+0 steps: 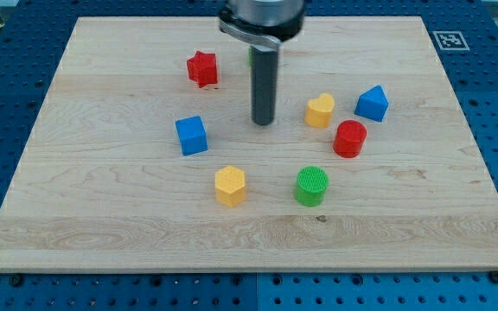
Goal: Move the yellow heart closer to the green star
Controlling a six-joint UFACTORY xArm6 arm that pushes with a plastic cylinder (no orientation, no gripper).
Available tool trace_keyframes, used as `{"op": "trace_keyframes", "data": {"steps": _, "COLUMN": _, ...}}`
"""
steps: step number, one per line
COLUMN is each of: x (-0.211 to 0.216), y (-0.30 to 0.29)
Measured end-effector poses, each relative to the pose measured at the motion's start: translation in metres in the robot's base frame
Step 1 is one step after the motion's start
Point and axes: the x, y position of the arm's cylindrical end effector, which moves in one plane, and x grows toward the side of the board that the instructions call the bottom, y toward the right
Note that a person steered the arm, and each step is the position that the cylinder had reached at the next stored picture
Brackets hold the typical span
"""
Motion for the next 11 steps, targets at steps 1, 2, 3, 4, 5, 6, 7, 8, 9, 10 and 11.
{"op": "trace_keyframes", "data": {"steps": 1, "x": 0.015, "y": 0.042}}
{"op": "trace_keyframes", "data": {"steps": 2, "x": 0.014, "y": 0.063}}
{"op": "trace_keyframes", "data": {"steps": 3, "x": 0.010, "y": 0.063}}
{"op": "trace_keyframes", "data": {"steps": 4, "x": 0.004, "y": 0.069}}
{"op": "trace_keyframes", "data": {"steps": 5, "x": -0.004, "y": 0.080}}
{"op": "trace_keyframes", "data": {"steps": 6, "x": -0.023, "y": 0.081}}
{"op": "trace_keyframes", "data": {"steps": 7, "x": -0.041, "y": 0.081}}
{"op": "trace_keyframes", "data": {"steps": 8, "x": -0.045, "y": 0.081}}
{"op": "trace_keyframes", "data": {"steps": 9, "x": -0.037, "y": 0.081}}
{"op": "trace_keyframes", "data": {"steps": 10, "x": -0.050, "y": 0.081}}
{"op": "trace_keyframes", "data": {"steps": 11, "x": -0.068, "y": 0.075}}
